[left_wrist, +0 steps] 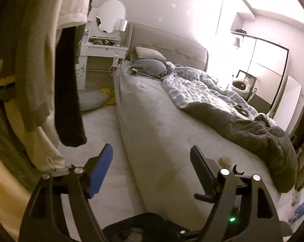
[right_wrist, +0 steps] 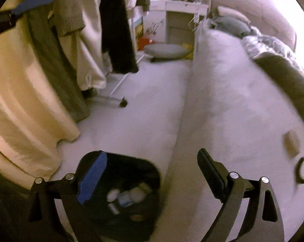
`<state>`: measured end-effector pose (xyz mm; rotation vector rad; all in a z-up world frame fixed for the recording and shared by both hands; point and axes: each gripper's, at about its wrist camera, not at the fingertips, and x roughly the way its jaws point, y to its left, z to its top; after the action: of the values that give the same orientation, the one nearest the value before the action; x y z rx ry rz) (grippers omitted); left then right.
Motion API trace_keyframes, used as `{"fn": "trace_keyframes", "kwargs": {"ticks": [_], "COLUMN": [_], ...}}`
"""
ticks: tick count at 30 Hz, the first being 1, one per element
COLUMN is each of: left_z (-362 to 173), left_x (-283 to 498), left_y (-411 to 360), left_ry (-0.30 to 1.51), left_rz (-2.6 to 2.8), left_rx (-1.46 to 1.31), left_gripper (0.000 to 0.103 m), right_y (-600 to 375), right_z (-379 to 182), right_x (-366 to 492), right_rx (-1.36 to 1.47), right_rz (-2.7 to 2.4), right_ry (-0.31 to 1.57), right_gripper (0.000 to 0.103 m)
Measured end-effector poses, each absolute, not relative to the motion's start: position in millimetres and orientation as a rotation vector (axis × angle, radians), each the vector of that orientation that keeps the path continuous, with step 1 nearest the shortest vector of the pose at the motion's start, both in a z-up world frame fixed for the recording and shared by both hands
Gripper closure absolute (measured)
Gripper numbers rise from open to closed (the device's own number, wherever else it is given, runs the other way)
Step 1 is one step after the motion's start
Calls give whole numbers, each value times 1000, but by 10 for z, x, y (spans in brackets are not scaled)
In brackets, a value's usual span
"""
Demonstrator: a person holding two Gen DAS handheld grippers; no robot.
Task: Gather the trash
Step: 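Move both tools back over the bed toward the remaining tape roll and black piece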
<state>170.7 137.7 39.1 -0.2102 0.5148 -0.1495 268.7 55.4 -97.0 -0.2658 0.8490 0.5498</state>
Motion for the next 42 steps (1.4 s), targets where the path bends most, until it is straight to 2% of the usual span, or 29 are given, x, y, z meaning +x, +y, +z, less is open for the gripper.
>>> {"fn": "trace_keyframes", "kwargs": {"ticks": [2,6,22,36,37,40,42], "left_z": [379,355,229,55,43,10,-18], "left_x": [1748,1872,2212,2399,2415,2457,2481], "left_y": [1302,1089,258,-86,-109,-150,-177], "left_ry": [515,520,544,595,599,607,611], "left_rz": [-165,-199,-265,-317,-318,-326,-329], "left_rx": [-214,-227,-152,-118,-117,-123,-123], "left_gripper": [14,11,10,10,10,10,10], "right_y": [413,117,-833,-1490,-1504,-1574,-1618], "right_z": [-891,-782,-673,-716,-724,-756,-788], "right_x": [2712,2753,2976,3137,3139,3143,3156], "right_rx": [-267,-288,-218,-37,-46,-51,-45], "right_rz": [533,488,365,328,319,311,311], "right_ry": [823,782,739,777,777,777,780], "right_gripper": [10,10,9,9,10,24,25]}}
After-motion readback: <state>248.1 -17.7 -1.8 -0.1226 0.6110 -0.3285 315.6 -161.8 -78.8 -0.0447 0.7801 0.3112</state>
